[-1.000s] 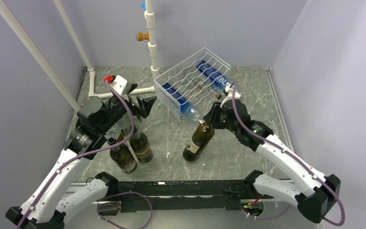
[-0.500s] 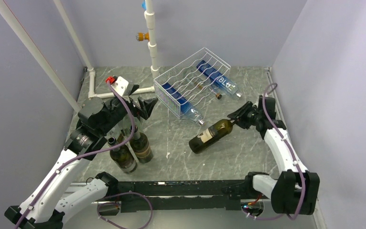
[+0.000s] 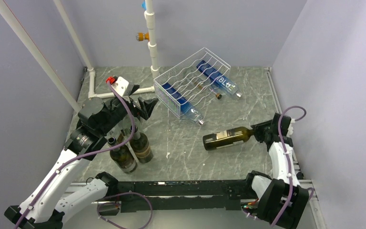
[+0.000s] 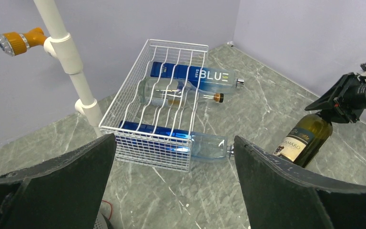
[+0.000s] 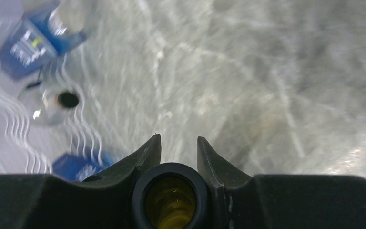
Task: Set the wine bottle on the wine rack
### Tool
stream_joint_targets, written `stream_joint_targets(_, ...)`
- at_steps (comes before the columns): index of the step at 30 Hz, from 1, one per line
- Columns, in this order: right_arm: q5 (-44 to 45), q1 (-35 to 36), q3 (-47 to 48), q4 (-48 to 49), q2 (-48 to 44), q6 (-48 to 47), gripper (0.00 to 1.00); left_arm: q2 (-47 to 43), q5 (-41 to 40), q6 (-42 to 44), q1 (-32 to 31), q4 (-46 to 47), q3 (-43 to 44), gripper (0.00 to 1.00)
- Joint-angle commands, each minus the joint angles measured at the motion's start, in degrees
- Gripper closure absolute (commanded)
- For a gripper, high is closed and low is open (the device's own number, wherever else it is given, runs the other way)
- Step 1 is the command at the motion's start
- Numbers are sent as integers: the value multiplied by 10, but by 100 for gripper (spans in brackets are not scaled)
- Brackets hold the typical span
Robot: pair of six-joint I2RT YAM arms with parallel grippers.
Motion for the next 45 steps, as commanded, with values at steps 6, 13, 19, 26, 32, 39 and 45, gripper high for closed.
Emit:
stream_joint_targets(6, 124, -20, -76, 144, 42, 182, 100, -6, 16, -6, -2, 10, 25, 1)
stream_joint_targets(13, 151, -20, -74, 157, 101, 226, 100, -10, 11, -2, -2, 11, 24, 1)
stream_joint_targets(19, 176, -20, -79, 145, 129, 239, 100, -10, 21, -6, -2, 10, 26, 1)
stream_joint_targets(26, 168, -20, -91, 150, 152, 239, 84, -15, 19, -6, -2, 12, 26, 1)
stream_joint_targets(32, 164, -20, -80, 140, 165, 230, 60, -16, 25, -7, -2, 10, 28, 1)
stream_joint_targets(39, 134, -20, -100, 163, 184, 214, 39, -23, 23, -7, -2, 12, 26, 1)
stream_joint_targets(45, 129, -20, -110, 166, 173, 194, 35, -23, 27, -10, -3, 13, 25, 1)
